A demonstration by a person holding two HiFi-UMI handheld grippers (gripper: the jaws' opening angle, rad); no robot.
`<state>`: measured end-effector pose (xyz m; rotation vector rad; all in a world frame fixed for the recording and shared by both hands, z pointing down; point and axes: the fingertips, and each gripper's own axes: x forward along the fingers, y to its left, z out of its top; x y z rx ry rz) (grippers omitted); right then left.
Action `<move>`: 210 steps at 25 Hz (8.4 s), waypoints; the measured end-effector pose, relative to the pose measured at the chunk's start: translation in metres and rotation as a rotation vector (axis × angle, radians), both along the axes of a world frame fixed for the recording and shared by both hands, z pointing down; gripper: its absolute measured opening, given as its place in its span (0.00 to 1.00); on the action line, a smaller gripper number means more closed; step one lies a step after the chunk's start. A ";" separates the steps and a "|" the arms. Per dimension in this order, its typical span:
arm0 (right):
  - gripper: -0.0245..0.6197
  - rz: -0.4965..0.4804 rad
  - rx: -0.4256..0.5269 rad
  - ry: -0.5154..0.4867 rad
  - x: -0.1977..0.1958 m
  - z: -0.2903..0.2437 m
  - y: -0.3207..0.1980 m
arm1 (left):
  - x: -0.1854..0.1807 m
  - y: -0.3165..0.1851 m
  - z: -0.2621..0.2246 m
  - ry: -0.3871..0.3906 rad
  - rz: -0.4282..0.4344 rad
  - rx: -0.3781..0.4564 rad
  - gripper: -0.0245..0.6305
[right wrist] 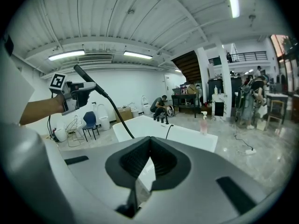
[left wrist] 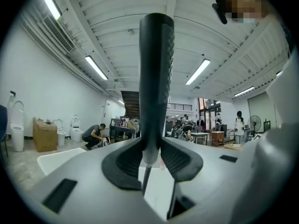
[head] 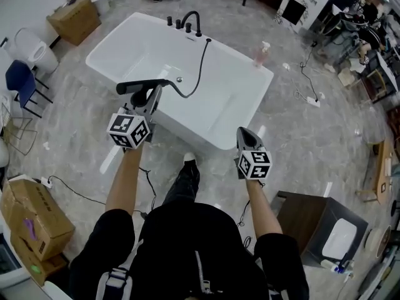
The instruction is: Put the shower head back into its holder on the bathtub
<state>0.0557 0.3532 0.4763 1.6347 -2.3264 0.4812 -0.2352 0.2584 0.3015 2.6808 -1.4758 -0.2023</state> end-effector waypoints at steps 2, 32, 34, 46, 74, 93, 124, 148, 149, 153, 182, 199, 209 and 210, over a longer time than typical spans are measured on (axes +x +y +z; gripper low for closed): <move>0.05 -0.002 -0.012 0.004 -0.001 0.001 -0.028 | 0.003 -0.031 0.005 0.003 0.008 -0.015 0.25; 0.20 -0.093 -0.062 0.036 -0.027 0.021 -0.287 | 0.023 -0.276 0.012 -0.050 0.064 -0.058 0.25; 0.27 -0.103 -0.055 0.043 -0.020 0.023 -0.297 | 0.021 -0.283 0.012 -0.042 0.037 -0.064 0.25; 0.53 -0.278 -0.062 0.075 0.062 0.038 -0.364 | 0.060 -0.316 0.002 -0.010 -0.192 -0.082 0.25; 0.54 -0.566 -0.162 0.066 -0.058 0.089 -0.403 | 0.058 -0.357 -0.052 -0.009 -0.150 -0.035 0.25; 0.53 -0.782 -0.286 0.186 -0.213 0.186 -0.437 | 0.027 -0.305 -0.135 0.001 -0.203 0.025 0.25; 0.15 -0.655 0.052 0.346 -0.127 0.064 -0.556 | -0.033 -0.289 -0.061 -0.046 -0.326 -0.092 0.25; 0.15 -0.441 0.532 0.413 -0.037 -0.215 -0.645 | 0.060 -0.384 -0.046 0.038 -0.150 -0.093 0.24; 0.15 -0.436 0.523 0.419 -0.034 -0.211 -0.646 | 0.062 -0.387 -0.044 0.037 -0.145 -0.096 0.24; 0.15 -0.419 0.475 0.444 -0.024 -0.185 -0.651 | 0.071 -0.393 -0.031 0.026 -0.134 -0.121 0.24; 0.15 -0.378 0.349 0.422 -0.003 -0.118 -0.651 | 0.083 -0.402 0.018 0.009 -0.114 -0.199 0.24; 0.15 -0.396 0.250 0.422 -0.001 -0.072 -0.653 | 0.087 -0.406 0.034 0.001 -0.108 -0.219 0.24; 0.15 -0.391 0.186 0.408 -0.001 -0.031 -0.657 | 0.087 -0.414 0.061 -0.001 -0.101 -0.234 0.24; 0.15 -0.390 0.180 0.407 -0.002 -0.026 -0.657 | 0.087 -0.414 0.065 -0.002 -0.102 -0.239 0.24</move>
